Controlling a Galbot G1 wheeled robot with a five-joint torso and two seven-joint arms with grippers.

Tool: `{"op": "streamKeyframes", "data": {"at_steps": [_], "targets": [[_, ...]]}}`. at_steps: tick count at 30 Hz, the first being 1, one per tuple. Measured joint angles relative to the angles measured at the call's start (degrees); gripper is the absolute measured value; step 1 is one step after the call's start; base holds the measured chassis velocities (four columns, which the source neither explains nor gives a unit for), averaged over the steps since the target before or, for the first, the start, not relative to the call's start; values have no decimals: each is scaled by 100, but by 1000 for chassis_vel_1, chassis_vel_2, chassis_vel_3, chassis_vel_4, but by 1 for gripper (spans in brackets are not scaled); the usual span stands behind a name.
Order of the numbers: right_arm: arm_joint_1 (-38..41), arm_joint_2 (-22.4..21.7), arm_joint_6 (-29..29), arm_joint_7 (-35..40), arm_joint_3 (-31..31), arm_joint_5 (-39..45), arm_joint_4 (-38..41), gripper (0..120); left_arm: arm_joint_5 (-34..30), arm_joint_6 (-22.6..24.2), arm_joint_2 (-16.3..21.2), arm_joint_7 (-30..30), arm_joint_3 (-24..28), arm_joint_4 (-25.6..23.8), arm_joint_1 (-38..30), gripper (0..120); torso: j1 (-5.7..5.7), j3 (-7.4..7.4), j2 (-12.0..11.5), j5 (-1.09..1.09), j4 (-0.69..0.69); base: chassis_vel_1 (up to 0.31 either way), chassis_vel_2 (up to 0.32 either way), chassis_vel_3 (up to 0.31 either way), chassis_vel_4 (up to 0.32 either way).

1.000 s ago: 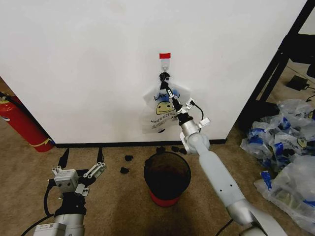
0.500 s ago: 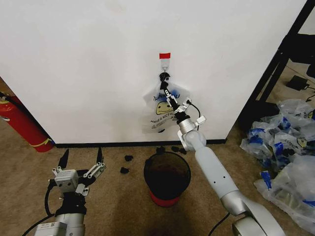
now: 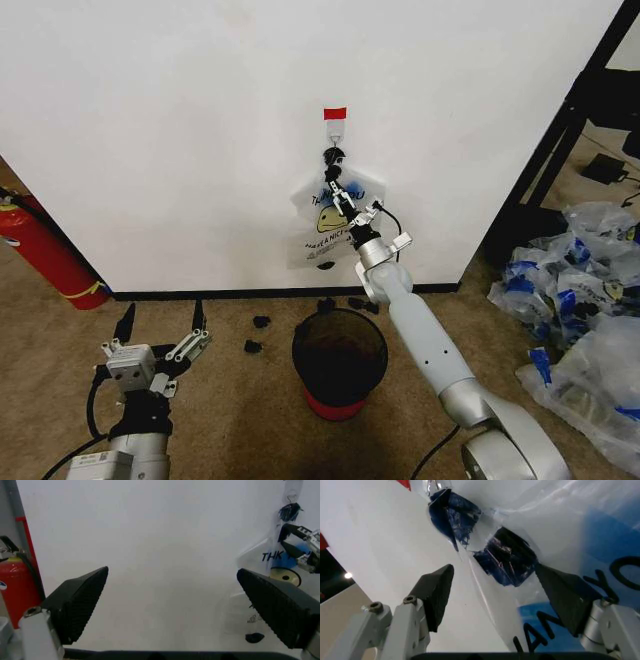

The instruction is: Pick up the garbage bag from the wall and place it over the trash bin.

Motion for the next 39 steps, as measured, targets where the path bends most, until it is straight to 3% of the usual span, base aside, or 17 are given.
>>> {"op": "streamKeyframes", "data": {"at_steps": [15, 22, 25, 28, 30, 33, 39], "targets": [[144, 44, -12, -19, 55, -54, -201, 60, -72, -13, 29, -7, -30, 36, -40, 100, -2, 0, 0, 1, 2, 0, 0, 0, 0], [173, 34, -31, -75, 46, -117, -196, 46, -82, -16, 51, -10, -67, 38, -49, 100, 3, 4, -1, 0, 3, 0, 0, 0, 0], [256, 11, -28, -166, 34, -186, -73, 32, -86, -19, 61, -14, -74, 33, -39, 100, 2, -1, 0, -4, 14, 0, 0, 0, 0], [232, -14, -35, -186, -8, -199, -5, 29, -86, -19, 64, -17, -76, 28, -39, 100, 4, 2, 0, 4, 12, 0, 0, 0, 0], [212, -33, -38, -198, -25, -213, 46, 29, -86, -20, 62, -17, -73, 22, -43, 100, 2, 0, 0, -1, 3, 0, 0, 0, 0], [181, -41, -43, -204, -29, -240, 47, 27, -86, -29, 63, -16, -68, 19, -41, 100, 2, 0, 0, 0, 4, 0, 0, 0, 0], [132, -45, -45, -217, -17, -264, 47, 12, -85, -67, 66, -16, -69, 34, -40, 100, 1, 0, 0, 0, 4, 0, 0, 0, 0]]}}
